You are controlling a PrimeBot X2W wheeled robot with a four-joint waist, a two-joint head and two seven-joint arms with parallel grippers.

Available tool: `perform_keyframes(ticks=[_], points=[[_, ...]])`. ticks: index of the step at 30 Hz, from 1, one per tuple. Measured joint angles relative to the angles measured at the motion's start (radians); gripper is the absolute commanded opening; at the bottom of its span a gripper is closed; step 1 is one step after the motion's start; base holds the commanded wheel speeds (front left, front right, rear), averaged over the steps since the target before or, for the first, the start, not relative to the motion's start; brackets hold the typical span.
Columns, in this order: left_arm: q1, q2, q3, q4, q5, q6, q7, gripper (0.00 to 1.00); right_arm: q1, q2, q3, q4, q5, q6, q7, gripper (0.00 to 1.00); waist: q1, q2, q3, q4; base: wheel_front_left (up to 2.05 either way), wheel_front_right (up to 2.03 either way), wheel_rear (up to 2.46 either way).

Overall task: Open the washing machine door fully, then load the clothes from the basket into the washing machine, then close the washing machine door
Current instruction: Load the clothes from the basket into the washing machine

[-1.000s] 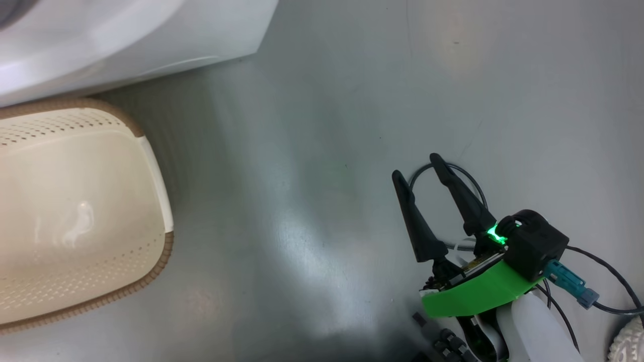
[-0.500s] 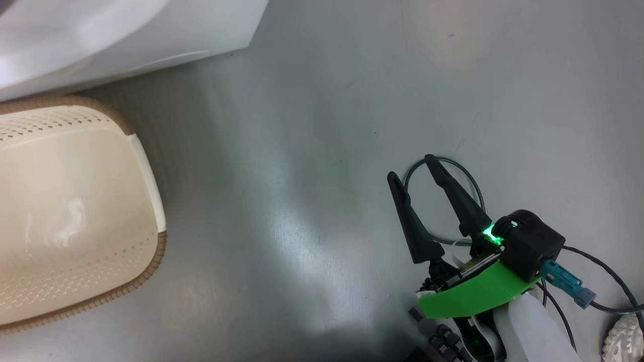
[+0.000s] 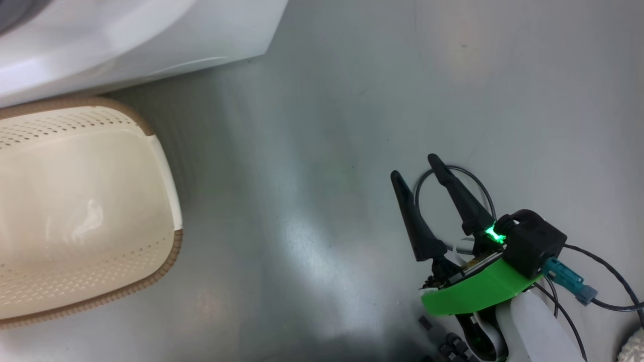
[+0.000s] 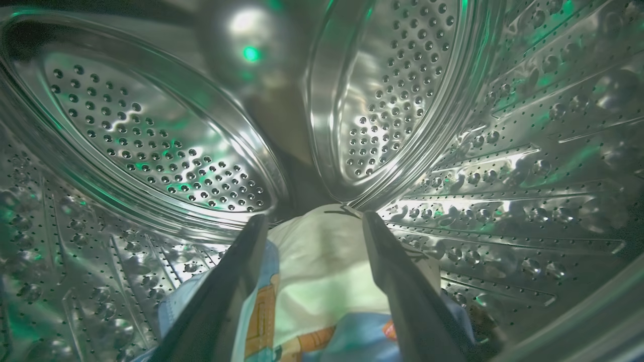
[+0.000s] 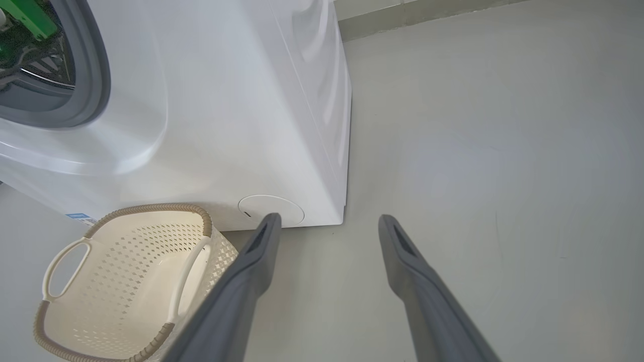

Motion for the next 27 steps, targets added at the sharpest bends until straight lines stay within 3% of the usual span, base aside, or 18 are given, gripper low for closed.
perform_keyframes(ticks=[27], points=[[0.319,-0.165,0.064,-0.104,0.039,-0.010,0.000,1.00,-0.006,-0.003,-0.056,0.061,-0.032,0.000,0.000,1.00,0.0000,0.0000,-0.218,0.110,0.00,0.00,0.00]])
